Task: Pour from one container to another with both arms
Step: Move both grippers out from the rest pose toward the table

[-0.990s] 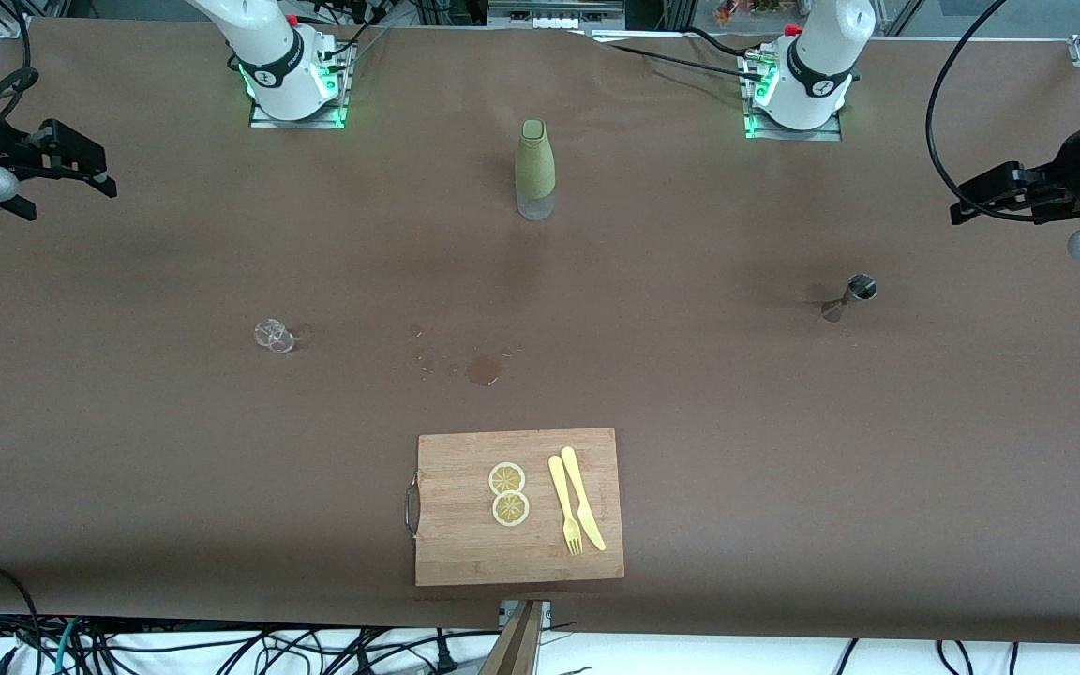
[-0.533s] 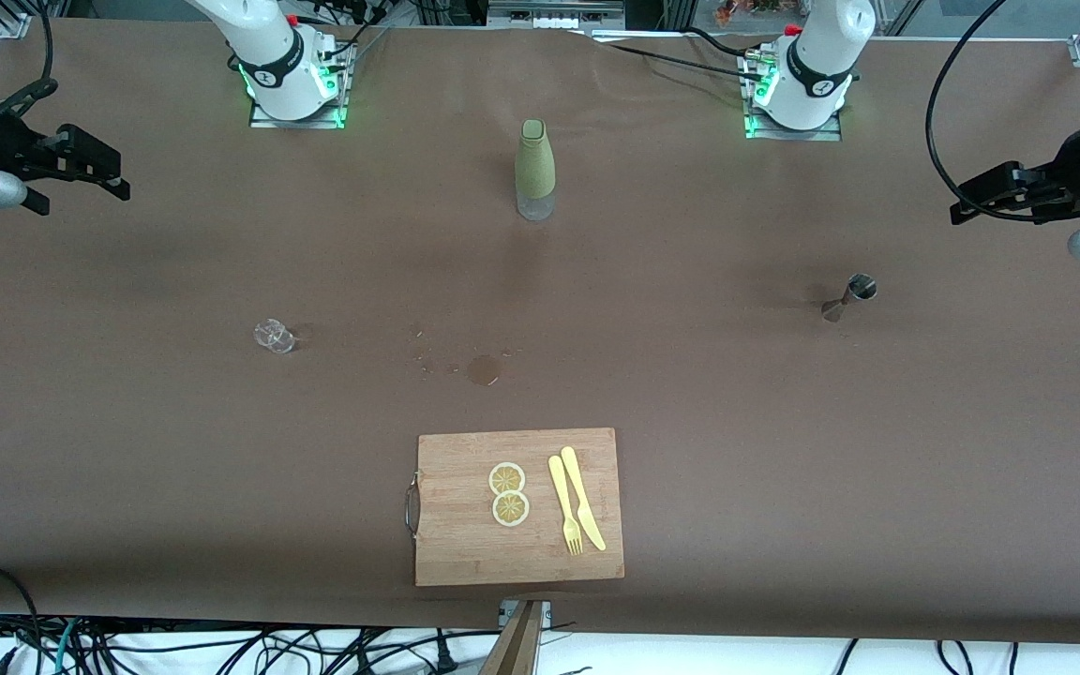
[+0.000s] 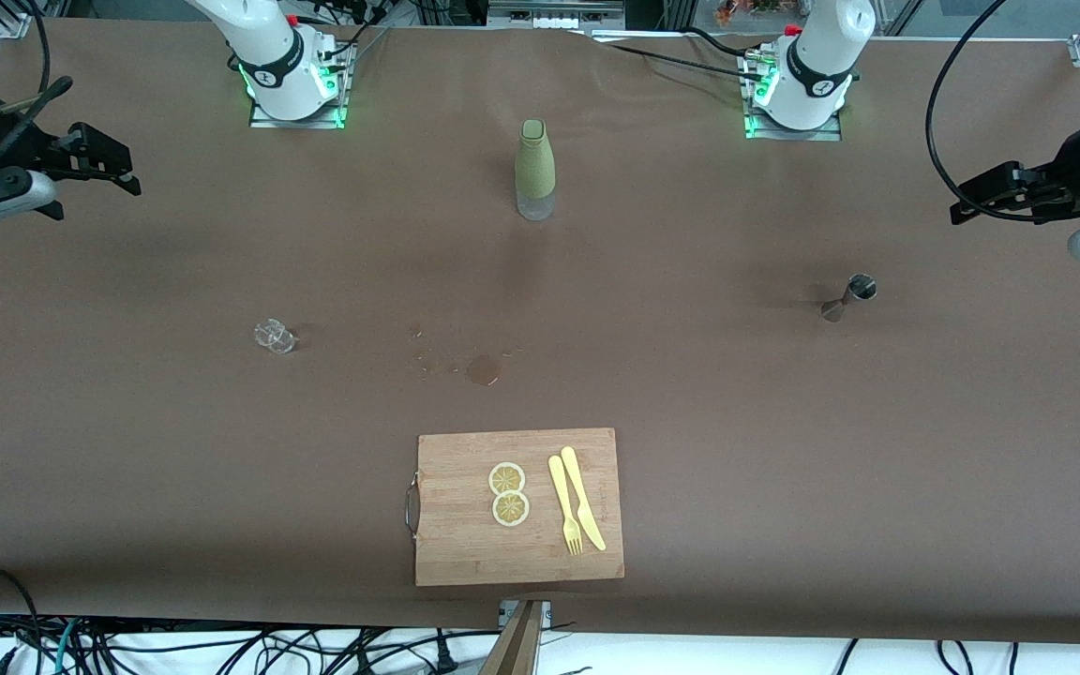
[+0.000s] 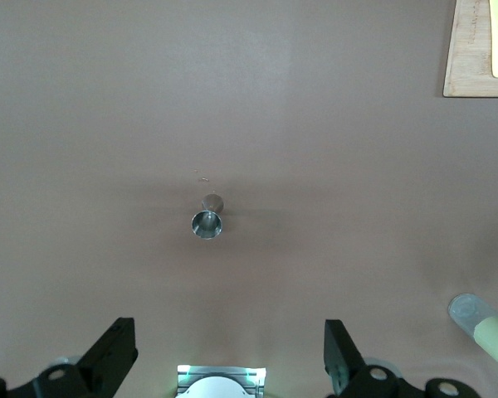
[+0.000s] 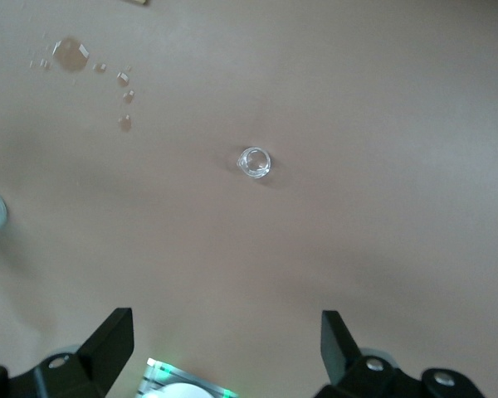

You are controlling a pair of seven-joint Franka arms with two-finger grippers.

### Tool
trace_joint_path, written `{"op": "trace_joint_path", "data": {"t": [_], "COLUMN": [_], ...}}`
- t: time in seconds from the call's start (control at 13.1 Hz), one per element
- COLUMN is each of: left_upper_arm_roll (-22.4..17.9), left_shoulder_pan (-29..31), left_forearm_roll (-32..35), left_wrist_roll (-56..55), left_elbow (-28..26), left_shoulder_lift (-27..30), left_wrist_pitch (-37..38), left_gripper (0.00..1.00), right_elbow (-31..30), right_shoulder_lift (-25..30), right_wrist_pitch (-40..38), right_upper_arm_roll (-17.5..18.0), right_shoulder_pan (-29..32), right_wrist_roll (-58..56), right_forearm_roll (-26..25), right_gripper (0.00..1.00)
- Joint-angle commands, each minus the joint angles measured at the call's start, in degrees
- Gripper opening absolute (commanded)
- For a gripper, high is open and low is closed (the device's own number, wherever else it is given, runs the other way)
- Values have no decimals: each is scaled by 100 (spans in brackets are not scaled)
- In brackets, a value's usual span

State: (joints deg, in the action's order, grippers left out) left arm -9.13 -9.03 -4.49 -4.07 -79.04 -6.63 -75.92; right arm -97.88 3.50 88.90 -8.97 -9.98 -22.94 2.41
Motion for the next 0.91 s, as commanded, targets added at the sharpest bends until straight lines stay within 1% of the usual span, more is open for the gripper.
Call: {"op": "trace_joint_path", "data": {"t": [0.0,0.15,0.23,0.38,0.53,0.61,0.69,0.76,0.84], "left_upper_arm_roll": [-10,-18,-36,-54,-45,-45,-54,-54,-54], "left_shoulder_pan": [15,33,59,173,584,830,1076,1253,1376], "left_forearm_roll": [19,-69,-61,-61,-78,-165,-332,-351,-386], "left_wrist_roll": [20,46,38,47,116,465,1130,1745,2300], "left_elbow": [170,231,205,143,117,73,-14,-102,-225], "left_shoulder_lift": [-189,-251,-260,-330,-479,-610,-751,-891,-988], "left_wrist_pitch": [86,191,227,376,376,394,394,394,394], "left_gripper": [100,100,100,100,100,100,100,100,100], "right_elbow": [-65,-64,-64,-73,-73,-65,-64,-56,-47], "right_shoulder_lift": [-120,-357,-480,-683,-937,-1130,-1367,-1569,-1763], "right_wrist_pitch": [127,485,644,681,698,716,725,725,733], "right_upper_arm_roll": [-70,-253,-324,-491,-553,-562,-562,-562,-562], "right_shoulder_pan": [14,23,23,58,197,364,539,654,769], "right_wrist_roll": [-1182,-2410,-3035,-3645,-4531,-4970,-5593,-6164,-6666], "right_forearm_roll": [6,49,215,688,1110,1435,1821,2199,2473], "right_gripper": [100,100,100,100,100,100,100,100,100]}}
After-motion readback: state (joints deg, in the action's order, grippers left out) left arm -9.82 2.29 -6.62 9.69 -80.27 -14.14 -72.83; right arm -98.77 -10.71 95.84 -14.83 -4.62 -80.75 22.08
